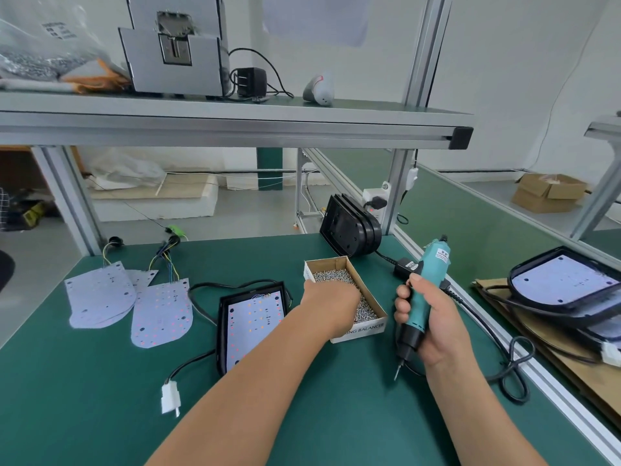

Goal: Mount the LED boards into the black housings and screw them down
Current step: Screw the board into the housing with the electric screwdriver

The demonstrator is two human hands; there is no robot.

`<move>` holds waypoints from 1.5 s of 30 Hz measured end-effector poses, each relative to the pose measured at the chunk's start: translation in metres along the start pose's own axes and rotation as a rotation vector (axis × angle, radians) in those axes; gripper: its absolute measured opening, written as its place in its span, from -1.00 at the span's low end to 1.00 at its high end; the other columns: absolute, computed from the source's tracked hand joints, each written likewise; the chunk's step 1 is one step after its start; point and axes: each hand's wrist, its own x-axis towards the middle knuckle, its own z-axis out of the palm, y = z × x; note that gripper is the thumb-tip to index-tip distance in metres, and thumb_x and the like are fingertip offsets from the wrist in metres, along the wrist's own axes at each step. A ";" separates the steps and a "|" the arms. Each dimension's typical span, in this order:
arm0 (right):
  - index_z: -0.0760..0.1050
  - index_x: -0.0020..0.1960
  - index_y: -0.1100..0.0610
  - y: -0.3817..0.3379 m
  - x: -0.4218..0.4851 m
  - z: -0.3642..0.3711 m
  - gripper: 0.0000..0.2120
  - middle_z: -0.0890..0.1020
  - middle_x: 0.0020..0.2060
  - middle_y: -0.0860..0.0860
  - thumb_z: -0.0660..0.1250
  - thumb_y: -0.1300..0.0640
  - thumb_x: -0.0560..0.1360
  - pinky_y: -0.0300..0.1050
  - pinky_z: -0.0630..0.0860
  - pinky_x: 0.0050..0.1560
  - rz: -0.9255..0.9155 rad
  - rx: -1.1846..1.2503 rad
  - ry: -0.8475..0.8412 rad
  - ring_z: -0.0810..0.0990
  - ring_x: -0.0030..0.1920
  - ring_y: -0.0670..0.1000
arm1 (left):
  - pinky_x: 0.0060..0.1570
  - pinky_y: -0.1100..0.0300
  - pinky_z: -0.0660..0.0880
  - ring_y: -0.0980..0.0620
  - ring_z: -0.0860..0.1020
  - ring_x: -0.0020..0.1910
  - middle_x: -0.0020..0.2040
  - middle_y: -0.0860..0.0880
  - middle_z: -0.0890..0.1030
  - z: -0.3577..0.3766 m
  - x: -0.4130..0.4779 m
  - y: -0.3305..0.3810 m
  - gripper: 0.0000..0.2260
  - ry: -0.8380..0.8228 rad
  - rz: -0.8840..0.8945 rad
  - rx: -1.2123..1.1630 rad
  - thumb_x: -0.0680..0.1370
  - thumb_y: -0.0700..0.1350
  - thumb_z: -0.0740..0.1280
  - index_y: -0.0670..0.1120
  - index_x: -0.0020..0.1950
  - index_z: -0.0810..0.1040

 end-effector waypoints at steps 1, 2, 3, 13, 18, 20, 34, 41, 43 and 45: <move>0.40 0.02 0.09 0.000 0.000 0.000 -0.88 0.56 -0.26 0.06 0.35 0.14 0.61 -0.23 0.44 -0.49 0.000 0.002 0.000 0.47 -0.41 -0.04 | 0.18 -0.11 0.40 -0.16 0.59 0.04 0.02 -0.05 0.69 0.000 -0.001 0.000 -0.77 0.007 -0.005 -0.014 0.59 -0.29 0.29 -0.06 0.09 0.68; 0.40 0.02 0.10 0.000 0.000 0.000 -0.88 0.56 -0.26 0.06 0.35 0.14 0.61 -0.23 0.45 -0.49 0.000 0.004 0.000 0.47 -0.40 -0.04 | 0.18 -0.10 0.41 -0.16 0.59 0.05 0.03 -0.05 0.69 0.001 -0.002 -0.001 -0.77 0.016 -0.010 -0.035 0.59 -0.30 0.27 -0.07 0.08 0.67; 0.40 0.02 0.10 0.000 0.000 0.000 -0.88 0.56 -0.26 0.06 0.36 0.14 0.60 -0.23 0.45 -0.49 0.001 0.004 -0.001 0.47 -0.40 -0.04 | 0.19 -0.09 0.42 -0.16 0.59 0.07 0.04 -0.05 0.69 0.001 -0.003 -0.001 -0.77 0.024 -0.017 -0.058 0.59 -0.31 0.26 -0.08 0.09 0.66; 0.45 0.07 0.12 -0.001 -0.002 0.002 -0.88 0.56 -0.26 0.05 0.36 0.13 0.60 -0.22 0.44 -0.49 0.003 -0.033 0.022 0.47 -0.41 -0.05 | 0.11 -0.02 0.39 -0.12 0.53 0.01 -0.13 0.06 0.54 -0.015 -0.012 -0.007 -0.79 0.144 -0.041 -0.263 0.62 -0.24 0.21 0.06 -0.09 0.45; 0.59 0.22 0.21 -0.002 -0.005 0.003 -0.68 0.53 -0.28 0.03 0.31 0.02 0.60 -0.21 0.44 -0.47 0.036 0.007 0.002 0.46 -0.41 -0.04 | 0.04 0.05 0.57 0.01 0.51 -0.15 -0.08 -0.06 0.62 -0.023 -0.025 -0.020 -0.82 0.203 -0.105 -0.917 0.72 -0.15 0.24 0.00 -0.03 0.57; 0.59 0.20 0.19 -0.002 -0.006 0.005 -0.70 0.52 -0.28 0.03 0.31 0.02 0.59 -0.21 0.45 -0.47 0.036 0.012 -0.008 0.46 -0.40 -0.04 | 0.05 0.01 0.66 0.04 0.49 -0.22 -0.17 -0.05 0.55 -0.025 -0.035 -0.025 -0.85 0.173 -0.166 -1.350 0.72 -0.19 0.27 -0.07 0.02 0.61; 0.53 0.08 0.11 0.006 -0.028 0.051 -0.82 0.60 -0.20 0.06 0.33 0.00 0.66 -0.16 0.61 -0.31 -0.064 0.096 -0.009 0.58 -0.27 0.00 | -0.11 0.14 0.69 -0.04 0.51 -0.13 -0.14 -0.10 0.57 -0.024 -0.132 -0.080 -0.92 -0.060 -0.117 -2.500 0.64 -0.23 0.31 -0.17 0.02 0.59; 0.53 0.20 0.15 0.014 -0.034 0.100 -0.75 0.53 -0.24 0.01 0.36 0.00 0.63 -0.23 0.48 -0.38 -0.110 0.204 -0.054 0.46 -0.36 -0.07 | -0.41 0.24 0.53 -0.03 0.55 -0.20 -0.06 -0.14 0.59 -0.020 -0.157 -0.112 -0.90 -0.037 -0.137 -2.594 0.63 -0.23 0.30 -0.20 -0.01 0.59; 0.51 0.21 0.15 0.019 -0.034 0.117 -0.76 0.53 -0.24 0.01 0.37 0.02 0.63 -0.23 0.48 -0.36 -0.103 0.240 -0.058 0.46 -0.35 -0.07 | -0.46 0.29 0.46 0.02 0.51 -0.25 -0.06 -0.13 0.58 -0.016 -0.162 -0.117 -0.96 -0.008 -0.148 -2.544 0.62 -0.24 0.32 -0.21 0.03 0.55; 0.49 0.18 0.13 0.022 -0.032 0.135 -0.80 0.52 -0.25 0.01 0.37 0.05 0.63 -0.22 0.48 -0.36 -0.090 0.275 -0.053 0.46 -0.35 -0.06 | -0.48 0.32 0.42 0.07 0.47 -0.27 -0.04 -0.13 0.58 -0.010 -0.164 -0.123 -0.94 0.046 -0.157 -2.452 0.61 -0.25 0.36 -0.20 0.06 0.53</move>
